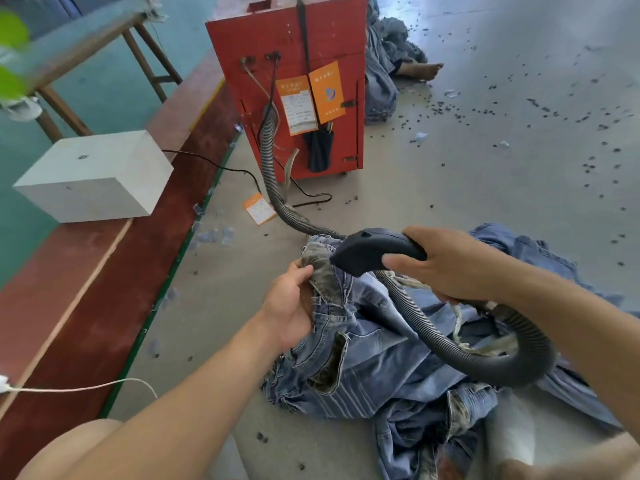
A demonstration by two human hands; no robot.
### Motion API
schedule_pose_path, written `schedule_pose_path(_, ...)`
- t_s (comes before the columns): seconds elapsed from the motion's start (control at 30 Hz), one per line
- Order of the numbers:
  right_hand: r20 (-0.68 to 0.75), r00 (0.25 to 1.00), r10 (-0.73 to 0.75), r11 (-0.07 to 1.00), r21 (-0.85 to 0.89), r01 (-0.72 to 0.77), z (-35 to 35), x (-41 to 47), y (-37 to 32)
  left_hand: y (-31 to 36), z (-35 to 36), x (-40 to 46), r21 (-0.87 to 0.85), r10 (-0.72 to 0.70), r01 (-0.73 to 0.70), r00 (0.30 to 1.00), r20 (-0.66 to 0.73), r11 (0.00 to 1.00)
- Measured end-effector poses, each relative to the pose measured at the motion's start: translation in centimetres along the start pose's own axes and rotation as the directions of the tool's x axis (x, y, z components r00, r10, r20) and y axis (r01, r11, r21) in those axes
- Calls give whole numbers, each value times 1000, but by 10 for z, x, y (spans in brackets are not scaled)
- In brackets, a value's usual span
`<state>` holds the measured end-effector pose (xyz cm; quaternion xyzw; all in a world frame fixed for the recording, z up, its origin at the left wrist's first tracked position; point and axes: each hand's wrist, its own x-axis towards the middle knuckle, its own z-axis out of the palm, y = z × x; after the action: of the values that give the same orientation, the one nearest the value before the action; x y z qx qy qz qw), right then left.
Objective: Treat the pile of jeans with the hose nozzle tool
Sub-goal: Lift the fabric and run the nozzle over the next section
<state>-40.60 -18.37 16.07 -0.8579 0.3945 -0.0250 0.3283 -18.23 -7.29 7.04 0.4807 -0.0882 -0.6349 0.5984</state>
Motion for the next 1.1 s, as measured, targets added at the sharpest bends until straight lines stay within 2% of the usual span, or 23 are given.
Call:
schedule_pose_path(0.07, 110, 994, -20, 1000, 1, 20, -4, -7, 4, 3, -3, 3, -16, -46, 45, 998, -34, 999)
schedule_pose_path(0.13, 152, 988, -37, 996, -73, 48, 4, -5, 2, 3, -4, 4, 20, -102, 103, 993, -59, 994)
schedule_pose_path(0.23, 86, 994, -65, 978, -190, 80, 22, 6, -5, 1, -3, 7, 55, -122, 129, 986, -116, 990)
schedule_pose_path(0.4, -101, 994, -48, 990, -140, 34, 32, 6, -8, 3, -6, 13, 173, 29, 11, 975, -223, 985)
schedule_pose_path(0.47, -124, 992, -25, 995, -102, 13, 26, 3, -4, 2, -5, 12, 151, 33, -3, 979, -200, 989)
schedule_pose_path(0.57, 46, 999, -16, 999, -43, 18, 14, -4, -5, 4, 0, 6, 80, 0, 8, 995, -101, 997)
schedule_pose_path(0.63, 103, 994, -17, 997, -73, 25, 16, -4, -6, 4, 1, 3, 63, -22, 25, 998, -51, 998)
schedule_pose_path(0.8, -68, 997, 37, 997, -71, -42, 17, 7, -13, 5, 1, -3, 178, -134, 138, 990, -35, 974)
schedule_pose_path(0.83, -70, 996, 52, 998, -35, -55, 12, 7, -12, 5, 2, -5, 195, -153, 156, 988, -33, 968)
schedule_pose_path(0.9, 16, 998, 62, 997, 42, -62, 1, 1, -9, 4, 1, -6, 201, -156, 156, 988, -17, 967)
schedule_pose_path(1.0, 120, 992, 44, 999, -21, -42, -1, -6, -11, 3, 1, -8, 188, -142, 135, 990, 22, 973)
schedule_pose_path(1.1, -24, 999, 43, 994, -99, -45, 12, 4, -16, 0, 1, -12, 154, -168, 154, 983, 78, 976)
